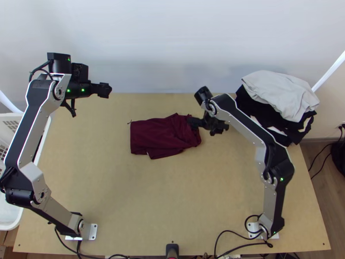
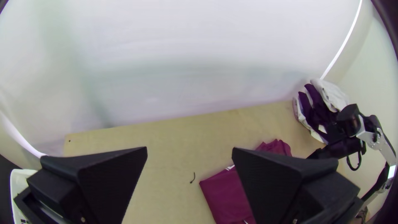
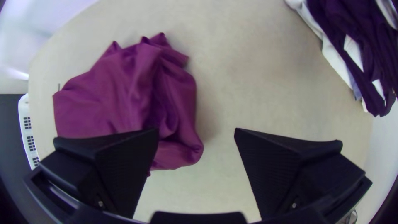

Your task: Fold the t-shirt

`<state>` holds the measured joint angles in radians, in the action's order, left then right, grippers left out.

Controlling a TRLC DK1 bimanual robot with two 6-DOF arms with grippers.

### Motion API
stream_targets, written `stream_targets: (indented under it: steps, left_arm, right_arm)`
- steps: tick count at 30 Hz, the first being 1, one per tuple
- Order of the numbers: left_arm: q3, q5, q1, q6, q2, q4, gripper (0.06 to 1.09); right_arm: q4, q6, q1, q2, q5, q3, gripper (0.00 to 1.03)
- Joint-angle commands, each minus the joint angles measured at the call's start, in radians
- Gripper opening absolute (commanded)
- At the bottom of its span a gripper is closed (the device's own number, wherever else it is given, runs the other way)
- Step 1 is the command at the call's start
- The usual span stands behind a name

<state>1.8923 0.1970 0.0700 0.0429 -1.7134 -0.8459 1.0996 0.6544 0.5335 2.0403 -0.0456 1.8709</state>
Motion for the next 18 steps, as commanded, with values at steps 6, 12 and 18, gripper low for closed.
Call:
stream_targets:
  steps: [6,12,18]
  left_arm:
    - [0.022,-0.005,0.008,0.02,0.02,0.005,1.05]
    - [0.042,-0.018,0.016,0.032,0.011,0.005,1.05]
    - [0.074,-0.034,0.025,0.037,-0.008,0.002,1.05]
  right_arm:
    - [-0.012,-0.067,0.072,0.027,-0.013,0.169,1.0]
    - [-0.014,-0.088,0.088,0.139,-0.043,0.255,1.0]
    - [-0.014,-0.114,0.095,0.248,-0.099,0.298,1.0]
